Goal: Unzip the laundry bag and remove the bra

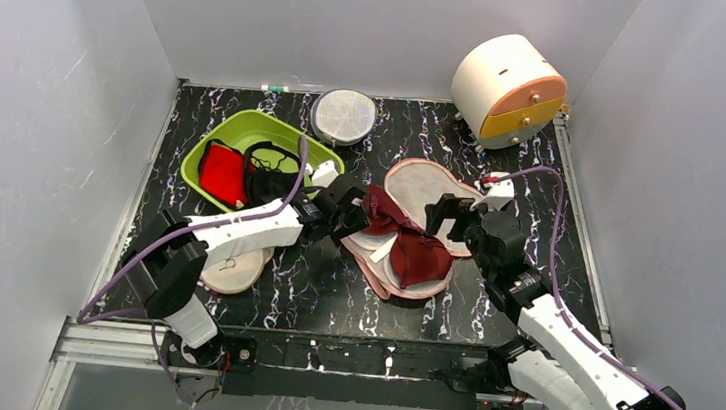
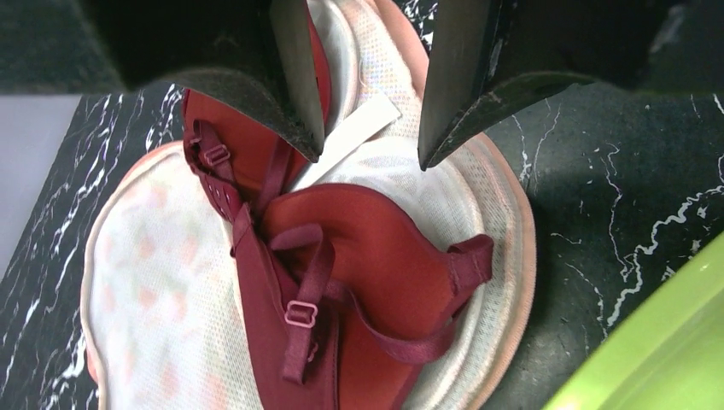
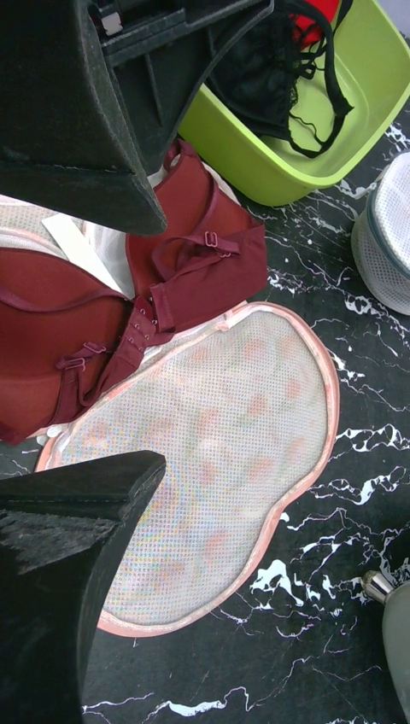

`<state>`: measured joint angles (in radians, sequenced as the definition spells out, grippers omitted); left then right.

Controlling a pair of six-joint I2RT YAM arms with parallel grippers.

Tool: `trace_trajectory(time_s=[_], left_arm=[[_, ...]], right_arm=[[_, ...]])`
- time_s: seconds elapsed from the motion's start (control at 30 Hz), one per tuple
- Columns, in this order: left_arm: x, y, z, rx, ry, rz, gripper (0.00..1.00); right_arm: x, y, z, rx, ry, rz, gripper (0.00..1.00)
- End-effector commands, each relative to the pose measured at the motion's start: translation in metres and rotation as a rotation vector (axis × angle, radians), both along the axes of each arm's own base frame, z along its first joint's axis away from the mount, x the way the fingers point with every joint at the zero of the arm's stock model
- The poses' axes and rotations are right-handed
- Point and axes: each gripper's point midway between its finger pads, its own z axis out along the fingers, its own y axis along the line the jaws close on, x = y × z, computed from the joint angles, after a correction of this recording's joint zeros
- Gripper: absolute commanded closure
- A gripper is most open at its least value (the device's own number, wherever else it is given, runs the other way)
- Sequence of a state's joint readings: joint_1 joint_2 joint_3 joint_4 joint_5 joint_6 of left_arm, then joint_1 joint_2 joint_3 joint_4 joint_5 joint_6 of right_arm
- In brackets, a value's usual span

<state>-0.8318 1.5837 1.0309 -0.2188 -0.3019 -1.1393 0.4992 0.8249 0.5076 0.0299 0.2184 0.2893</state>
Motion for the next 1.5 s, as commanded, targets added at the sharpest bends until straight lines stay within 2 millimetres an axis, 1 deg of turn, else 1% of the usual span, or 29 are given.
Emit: trace_trajectory(time_s=[0.0, 0.1, 0.2, 0.27, 0.4, 0.6, 0.73, 0.83, 0.93, 1.07, 1.13, 1.3, 1.4, 1.47], left_arm=[[0.014, 0.003, 0.004, -0.003, -0.023, 0.115, 0.58], [0.021, -0.004, 0.000, -0.001, -0.014, 0.127, 0.62], [0.026, -0.012, -0.005, -0.016, -0.011, 0.129, 0.62], [0.029, -0.014, -0.009, -0.001, -0.005, 0.130, 0.63], [0.031, -0.012, -0.016, 0.019, 0.005, 0.151, 0.63], [0.029, -0.009, -0.031, 0.036, 0.026, 0.166, 0.63], [0.031, -0.008, -0.038, 0.032, 0.024, 0.179, 0.67], [0.032, -0.009, -0.040, 0.020, 0.020, 0.187, 0.67], [0.033, -0.009, -0.043, 0.016, 0.022, 0.191, 0.67], [0.031, -0.009, -0.046, 0.003, 0.029, 0.198, 0.61], [0.031, -0.007, -0.047, -0.002, 0.024, 0.201, 0.60], [0.037, -0.007, -0.050, -0.003, 0.009, 0.204, 0.68], [0.043, -0.006, -0.051, -0.019, 0.003, 0.212, 0.76], [0.047, -0.008, -0.047, -0.043, -0.012, 0.211, 0.82]], right_arm=[[0.005, -0.001, 0.022, 0.042, -0.082, -0.016, 0.02], [0.005, -0.001, 0.022, 0.043, -0.084, -0.013, 0.02], [0.005, 0.000, 0.021, 0.044, -0.083, -0.010, 0.02], [0.005, 0.000, 0.020, 0.043, -0.080, -0.010, 0.02], [0.005, 0.000, 0.021, 0.045, -0.084, -0.011, 0.02], [0.005, 0.001, 0.021, 0.047, -0.086, -0.005, 0.02], [0.005, 0.000, 0.019, 0.045, -0.083, -0.009, 0.02], [0.005, 0.001, 0.019, 0.045, -0.083, -0.006, 0.02], [0.006, 0.001, 0.018, 0.043, -0.080, -0.006, 0.02], [0.005, 0.002, 0.018, 0.042, -0.078, -0.002, 0.02], [0.005, 0.002, 0.018, 0.044, -0.078, -0.001, 0.02], [0.006, 0.003, 0.017, 0.044, -0.076, 0.004, 0.02], [0.005, 0.002, 0.017, 0.043, -0.076, 0.002, 0.02], [0.005, 0.002, 0.017, 0.041, -0.077, 0.001, 0.02]])
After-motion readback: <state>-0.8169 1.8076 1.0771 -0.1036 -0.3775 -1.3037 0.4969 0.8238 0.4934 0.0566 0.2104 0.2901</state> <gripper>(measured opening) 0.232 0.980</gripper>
